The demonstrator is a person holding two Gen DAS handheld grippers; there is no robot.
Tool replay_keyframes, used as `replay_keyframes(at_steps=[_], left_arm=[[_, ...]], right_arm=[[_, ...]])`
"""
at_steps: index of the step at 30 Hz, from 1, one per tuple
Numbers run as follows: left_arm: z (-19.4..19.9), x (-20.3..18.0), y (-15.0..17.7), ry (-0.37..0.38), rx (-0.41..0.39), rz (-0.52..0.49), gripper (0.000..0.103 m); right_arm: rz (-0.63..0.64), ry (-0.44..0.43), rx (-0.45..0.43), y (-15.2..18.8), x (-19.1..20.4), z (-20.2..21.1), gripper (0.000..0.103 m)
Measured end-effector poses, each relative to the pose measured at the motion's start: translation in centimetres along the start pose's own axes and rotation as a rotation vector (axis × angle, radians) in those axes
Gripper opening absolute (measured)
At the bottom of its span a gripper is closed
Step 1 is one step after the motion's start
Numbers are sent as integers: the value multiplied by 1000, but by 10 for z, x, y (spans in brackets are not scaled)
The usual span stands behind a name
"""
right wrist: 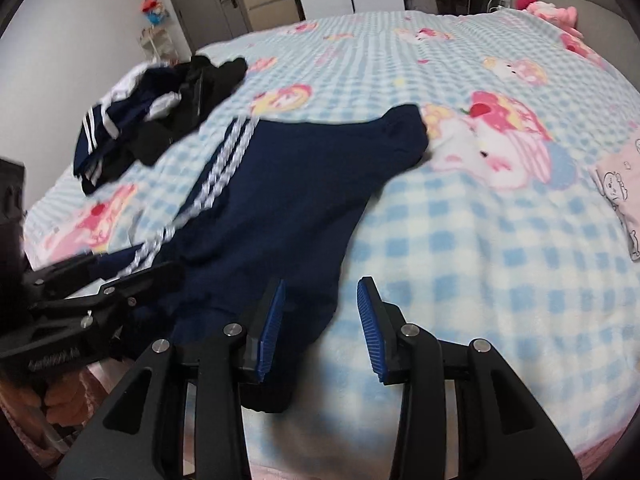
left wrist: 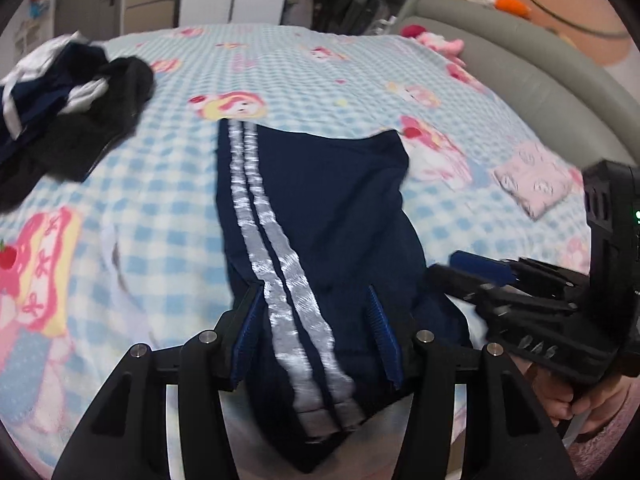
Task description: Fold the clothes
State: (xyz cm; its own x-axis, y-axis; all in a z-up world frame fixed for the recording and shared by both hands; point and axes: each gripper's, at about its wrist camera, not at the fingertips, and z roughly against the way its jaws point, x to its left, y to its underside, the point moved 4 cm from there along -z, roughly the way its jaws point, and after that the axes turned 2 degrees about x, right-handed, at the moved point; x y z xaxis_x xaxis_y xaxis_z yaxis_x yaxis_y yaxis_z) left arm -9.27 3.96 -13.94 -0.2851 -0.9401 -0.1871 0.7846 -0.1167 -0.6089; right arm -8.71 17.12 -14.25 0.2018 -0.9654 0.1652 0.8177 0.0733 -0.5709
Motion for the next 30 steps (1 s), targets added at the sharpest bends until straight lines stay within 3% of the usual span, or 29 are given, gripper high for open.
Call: replay_keyframes(at_steps=[4,8,11,14,17,20,23,25,28,30], left_arm=[[-17,13,14,-114,115,-33,56],[-3,39,14,-8,87,91,57],[16,37,7,35,3,99,57],[13,22,6,63,7,74,57],[-1,10,14,-9,64,1,57],[-6,16,21,-127,105,-45,59],[7,31,17,-73,77,34,59],[15,26,13,-57,36,25,59],[14,11,15,-23,42,-5,59],[8,4,20,-55,72,-46,59]], right_arm=[[-7,42,67,7,-11,-12,37],[-55,10,31,-1,-32,3,38],[-64,-32,4,-4,-34,11,40],[-19,-59,29,-1,-15,5,40],[50,-28,59,6,4,-4,40],[91,6,29,5,3,4,40],[128,38,-3,4,2,14,40],[97,26,-20,1,-3,20,40],[21,-68,42,9,-3,9,40],[34,-33,100,17,3,-3,40]])
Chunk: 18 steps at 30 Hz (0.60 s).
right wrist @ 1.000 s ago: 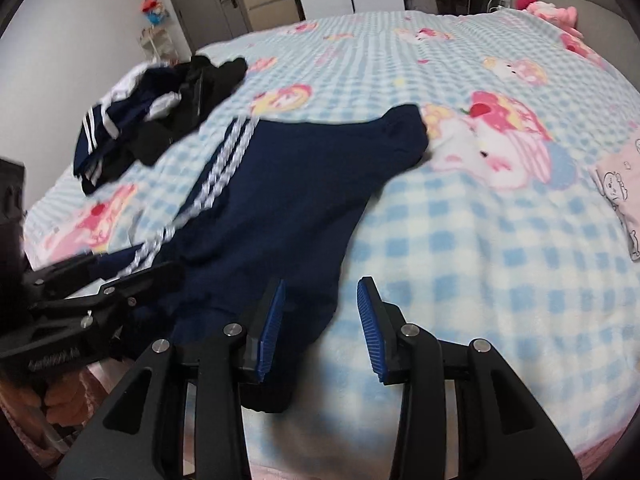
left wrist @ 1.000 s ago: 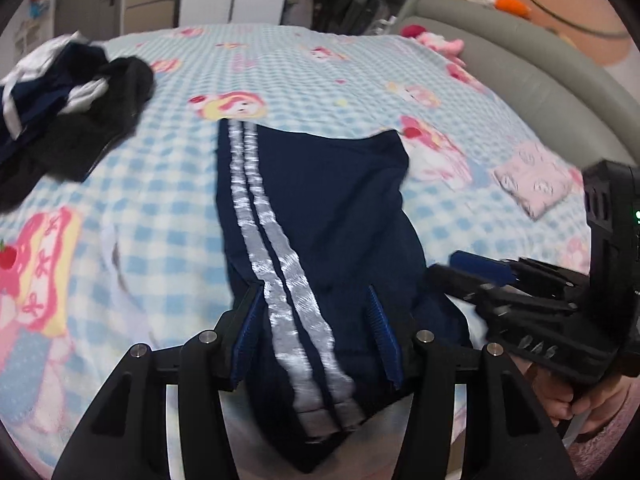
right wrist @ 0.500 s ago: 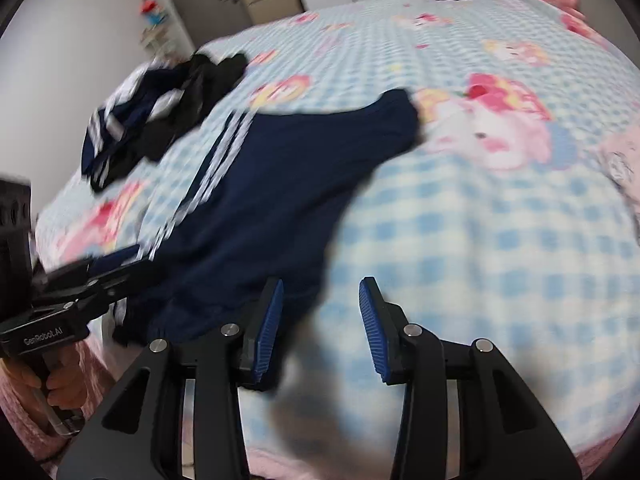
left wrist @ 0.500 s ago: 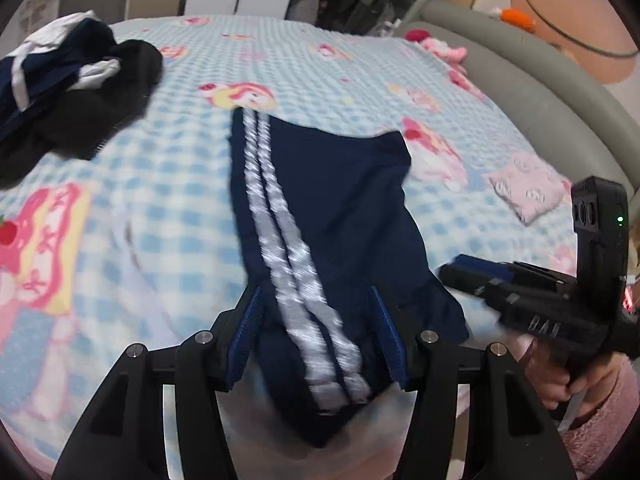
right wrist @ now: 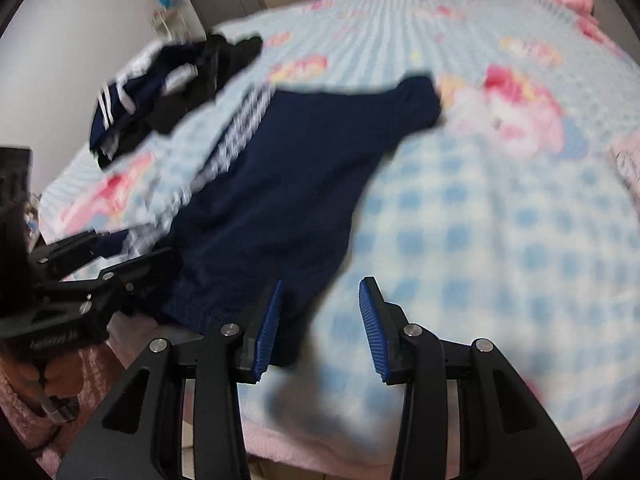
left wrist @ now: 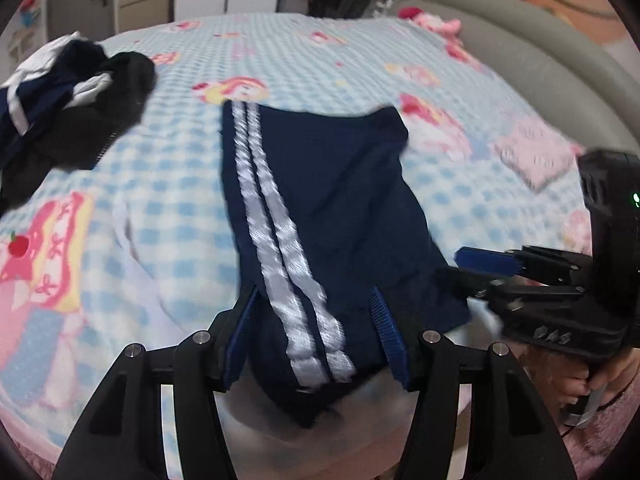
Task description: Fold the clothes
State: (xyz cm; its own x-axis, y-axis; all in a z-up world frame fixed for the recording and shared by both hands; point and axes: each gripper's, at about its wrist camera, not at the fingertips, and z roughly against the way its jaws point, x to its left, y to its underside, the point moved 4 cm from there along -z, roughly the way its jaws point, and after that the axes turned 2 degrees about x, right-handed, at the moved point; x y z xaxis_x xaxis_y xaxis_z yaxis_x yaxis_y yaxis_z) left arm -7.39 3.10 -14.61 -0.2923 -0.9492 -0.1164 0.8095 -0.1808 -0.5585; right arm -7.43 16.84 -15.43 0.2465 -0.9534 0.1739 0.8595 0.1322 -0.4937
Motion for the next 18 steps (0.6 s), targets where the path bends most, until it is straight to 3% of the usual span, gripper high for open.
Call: replay_keyframes(at_steps=[3,7,11,12,15,17,18], left_arm=[[-10,6,6,-103,60,-34,60],[9,25,4,-19,12,87,60],[13,20,-3,65,-41,126,60],[10,17,-4,74,-35,128,60],[-7,16,-3,-17,36,109,60],[-7,21,2,-14,38,123,61],[1,23,2,27,-2,148,61]], right_arm=[[6,18,21,4,3,-3,40],[-55,-50,-19,7,-7,10,40],[-9,-124,-114,0,5,29,44],[1,-114,-109,-2,10,26,45],[7,-25,-26,3,11,5,45],[-28,-6,15,9,1,-3,45],[-54,-44,-2,8,-3,3,45]])
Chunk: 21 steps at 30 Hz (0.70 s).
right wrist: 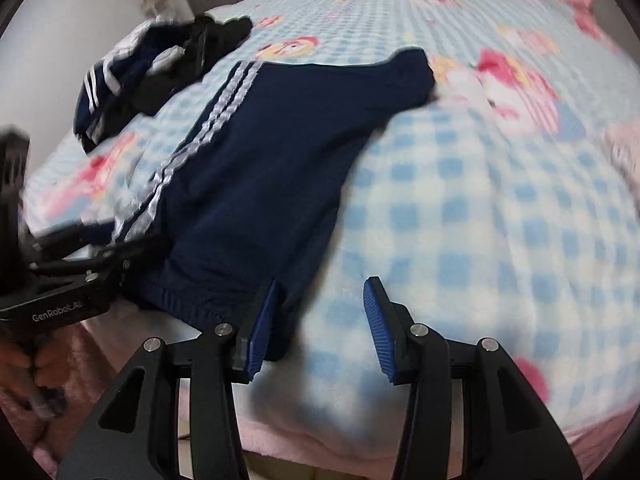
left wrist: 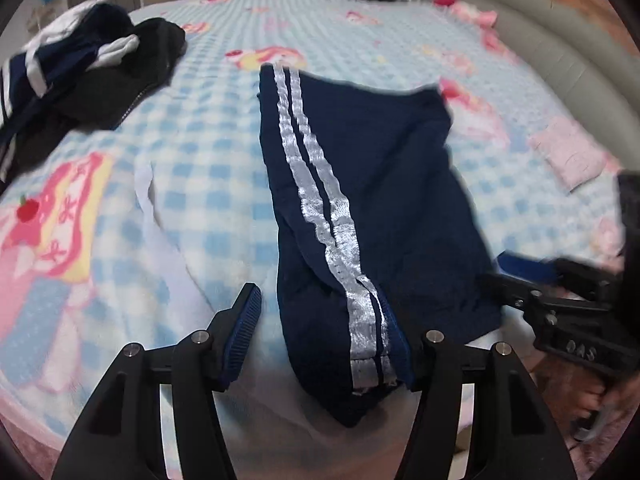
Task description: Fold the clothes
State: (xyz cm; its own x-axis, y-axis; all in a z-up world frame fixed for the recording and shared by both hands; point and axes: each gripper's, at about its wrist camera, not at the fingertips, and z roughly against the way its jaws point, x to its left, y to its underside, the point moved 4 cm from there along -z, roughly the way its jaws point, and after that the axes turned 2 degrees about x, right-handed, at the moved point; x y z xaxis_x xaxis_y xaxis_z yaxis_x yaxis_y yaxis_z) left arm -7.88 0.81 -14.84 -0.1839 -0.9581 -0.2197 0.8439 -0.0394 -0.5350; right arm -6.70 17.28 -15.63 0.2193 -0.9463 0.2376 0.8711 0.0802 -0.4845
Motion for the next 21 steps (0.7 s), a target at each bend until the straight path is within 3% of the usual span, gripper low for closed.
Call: replay_keyframes(at_steps=[3,5,7,11,13,18,21], left_arm=[[21,5,-6,66,-87,38,62],[19,6,-9,47,-87,42,62],[6,5,-7,30,-44,43,62],[-9,4,6,-91,35,-27,63],[0,8,8,-74,23,-7,63],[24,26,0,-28,-67,92,63],[29,21,-6,33,-100,103,62]], right_arm=[[2,-90,-106,-8,1,24,47],[17,-89,-145,-13,6,30,55],[-2,-75,-106,-13,6,17,54],[6,4,-16,-4,2,-1,50],[15,44,15,-1,-1,-5,50],[-13,27,-42,-6,-10,10,43],[-22,-59,-79,-12,-3,17,46]])
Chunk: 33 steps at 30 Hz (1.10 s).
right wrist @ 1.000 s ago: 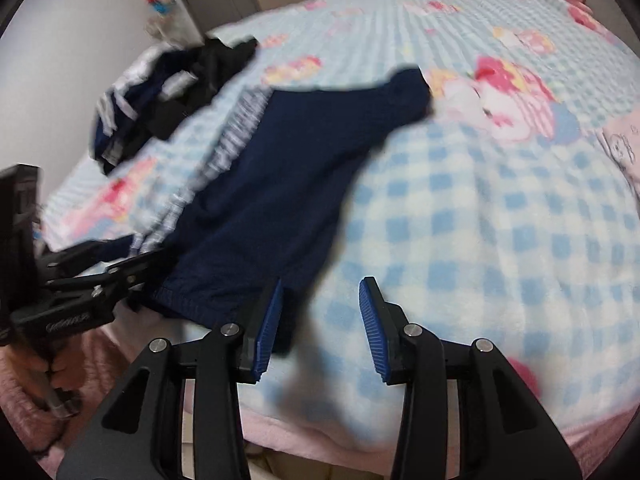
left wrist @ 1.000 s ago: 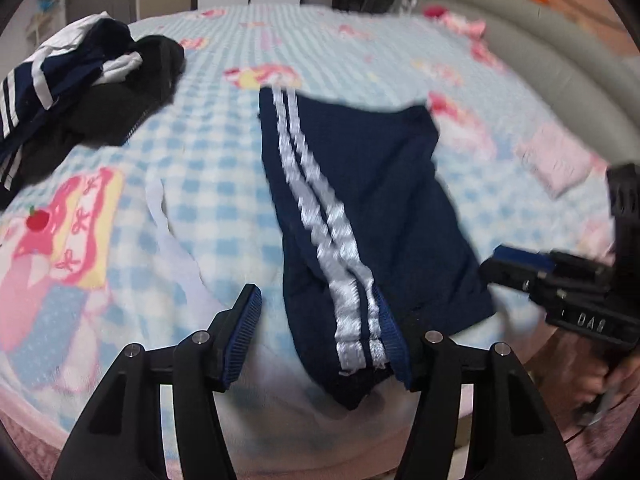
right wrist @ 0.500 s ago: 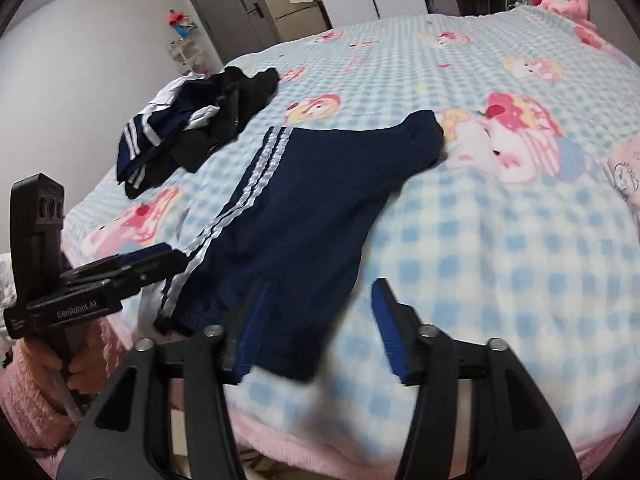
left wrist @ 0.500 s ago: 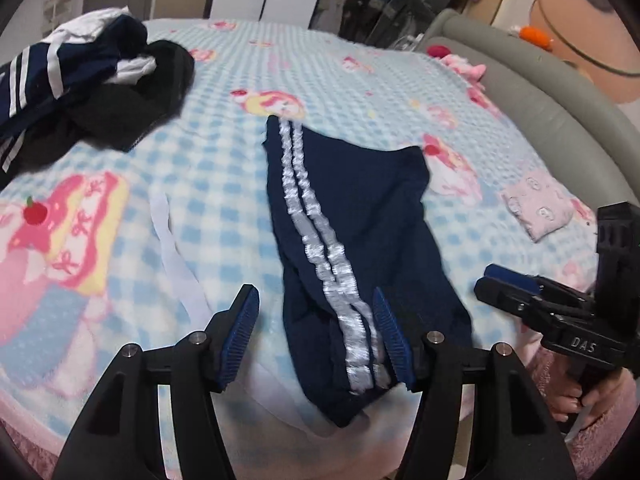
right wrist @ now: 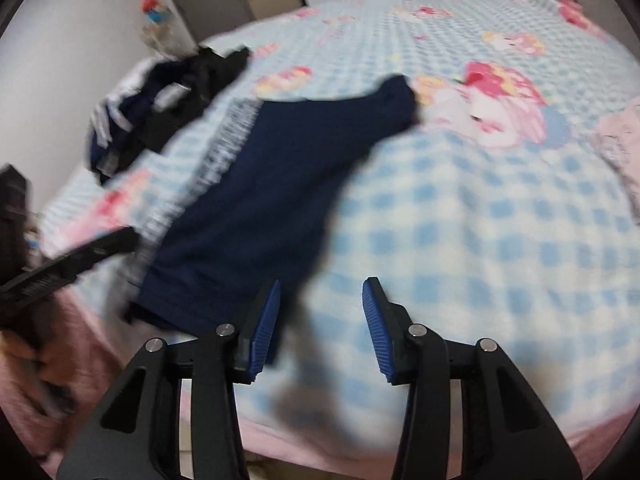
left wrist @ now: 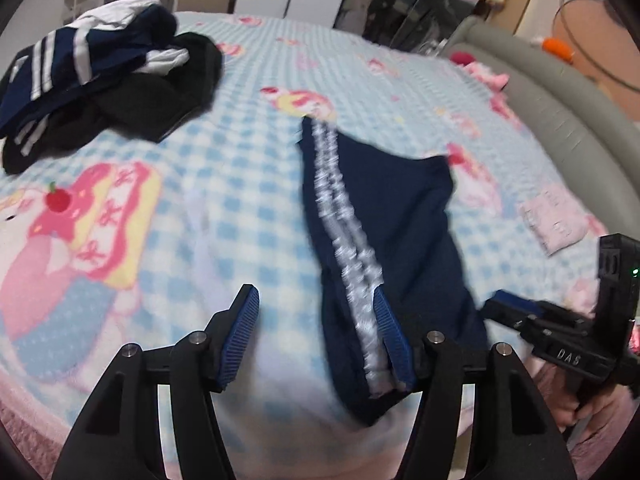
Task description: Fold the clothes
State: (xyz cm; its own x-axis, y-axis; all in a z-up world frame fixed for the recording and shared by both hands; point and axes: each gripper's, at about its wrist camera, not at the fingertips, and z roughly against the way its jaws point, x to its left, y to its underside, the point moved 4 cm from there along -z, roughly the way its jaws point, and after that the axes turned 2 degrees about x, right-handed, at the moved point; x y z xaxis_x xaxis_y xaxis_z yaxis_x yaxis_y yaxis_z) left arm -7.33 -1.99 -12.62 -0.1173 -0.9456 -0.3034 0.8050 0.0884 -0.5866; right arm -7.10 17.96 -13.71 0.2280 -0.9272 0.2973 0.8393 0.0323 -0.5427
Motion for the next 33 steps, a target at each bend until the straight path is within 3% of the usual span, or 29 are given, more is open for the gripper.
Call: replay_keyframes(at_steps=[3,6,7,9,11,15,19,20,24,26,28,33], left_arm=[[-6,-11,-3,26,2,-30,62],[-26,-2,4,-151,90,-85,63],[-30,7,10,-186,123,-78,63],[-26,18,15,-201,143,-48,62],[-9,25,9,-228,100,-30,60],[-2,28,-20,-83,36,29,60],[-28,-4,-54,-5,32,-84,60],[-39,-12,-58,-7,45,-119,60],[-85,-21,-54,-204,139,-275,62],[-91,-3,-49,-234,163,-245,62],[-85,18,-50,-171,164,-145,63],[-74,22,-77,-56,96,-95,61]], right_arm=[[39,-15,18,1,16,-11,49],[101,139,125,15,15,-36,48],[95,129,124,16,12,-36,48],[70,116,119,17,7,-28,48],[70,144,111,17,3,-22,47],[47,85,51,-2,6,-8,48],[108,111,3,-43,16,-11,49],[120,136,10,-52,16,-18,49],[133,209,87,-72,6,-55,49],[139,261,146,-64,-5,-72,48],[112,245,135,-59,-12,-65,48],[51,167,63,-72,-19,-40,50]])
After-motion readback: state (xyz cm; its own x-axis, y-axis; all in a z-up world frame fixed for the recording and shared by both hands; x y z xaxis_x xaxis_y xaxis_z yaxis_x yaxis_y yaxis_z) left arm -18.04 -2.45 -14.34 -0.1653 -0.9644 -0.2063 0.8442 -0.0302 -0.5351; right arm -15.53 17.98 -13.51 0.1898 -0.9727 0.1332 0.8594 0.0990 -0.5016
